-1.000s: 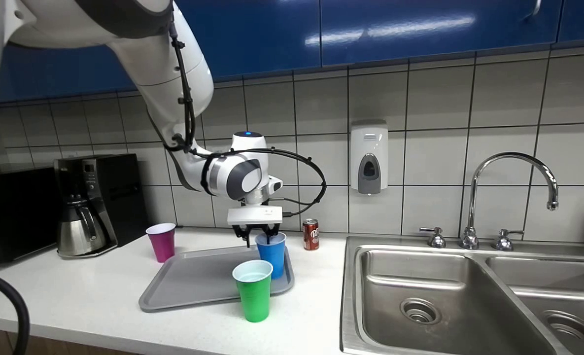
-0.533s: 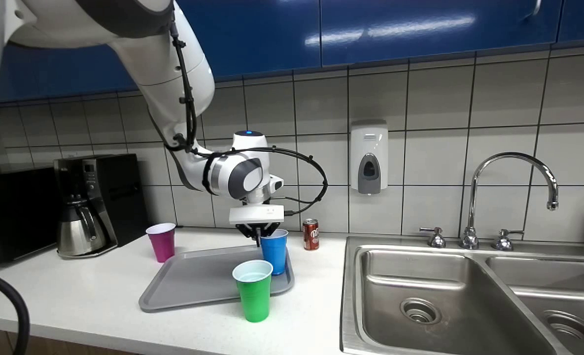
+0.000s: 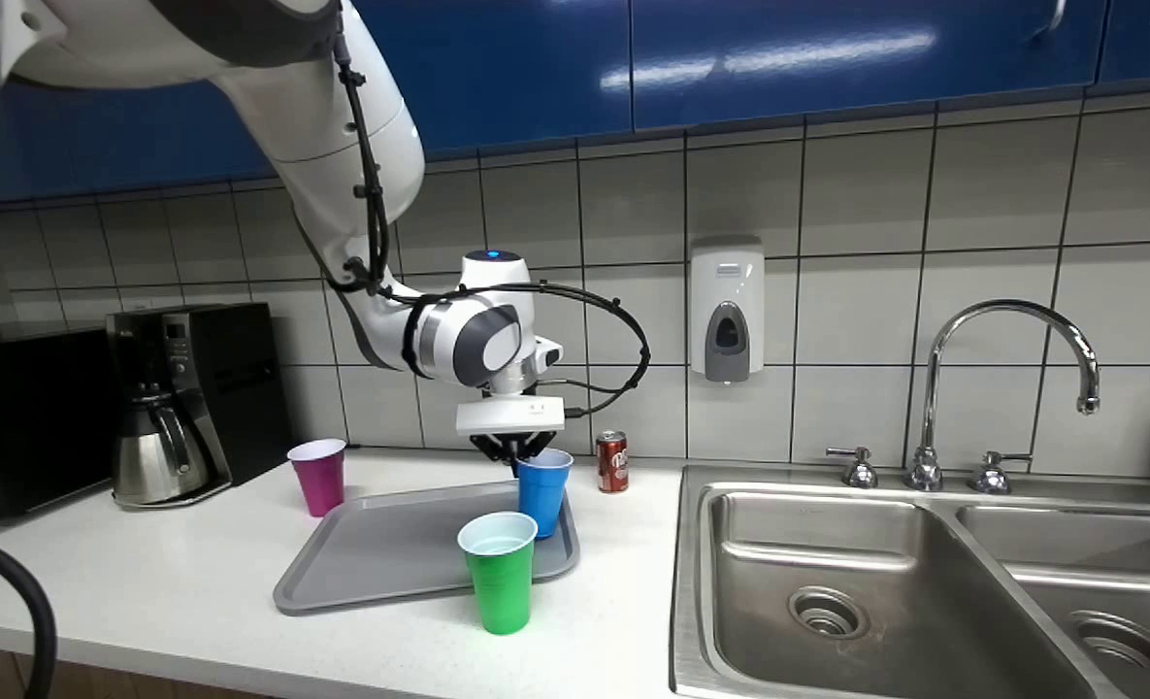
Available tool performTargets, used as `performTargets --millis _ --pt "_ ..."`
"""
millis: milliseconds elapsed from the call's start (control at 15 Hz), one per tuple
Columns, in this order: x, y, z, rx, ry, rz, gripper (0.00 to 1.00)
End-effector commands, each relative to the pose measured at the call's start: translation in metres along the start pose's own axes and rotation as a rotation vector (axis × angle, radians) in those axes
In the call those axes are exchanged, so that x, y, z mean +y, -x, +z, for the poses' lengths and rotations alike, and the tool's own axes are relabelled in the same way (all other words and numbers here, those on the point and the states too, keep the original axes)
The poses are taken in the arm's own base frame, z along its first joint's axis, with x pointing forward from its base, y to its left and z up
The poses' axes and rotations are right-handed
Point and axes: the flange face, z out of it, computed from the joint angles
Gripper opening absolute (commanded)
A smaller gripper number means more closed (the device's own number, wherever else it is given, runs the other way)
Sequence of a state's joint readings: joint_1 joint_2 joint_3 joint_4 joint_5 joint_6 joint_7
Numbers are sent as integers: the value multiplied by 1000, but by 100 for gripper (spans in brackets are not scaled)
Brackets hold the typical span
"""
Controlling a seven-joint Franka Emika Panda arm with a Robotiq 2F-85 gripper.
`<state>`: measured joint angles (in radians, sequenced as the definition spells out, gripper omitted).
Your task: Remove the blue cup from the tray.
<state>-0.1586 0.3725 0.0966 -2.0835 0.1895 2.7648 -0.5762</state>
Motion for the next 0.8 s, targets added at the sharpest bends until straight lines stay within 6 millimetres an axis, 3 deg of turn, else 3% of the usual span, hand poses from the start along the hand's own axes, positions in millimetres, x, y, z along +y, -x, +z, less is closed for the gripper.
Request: performTargets --millis 0,400,733 --pt "1 1 -25 31 18 -15 1" --pt "1 -1 -59 73 46 -13 1" --pt "14 9 -79 87 72 6 1"
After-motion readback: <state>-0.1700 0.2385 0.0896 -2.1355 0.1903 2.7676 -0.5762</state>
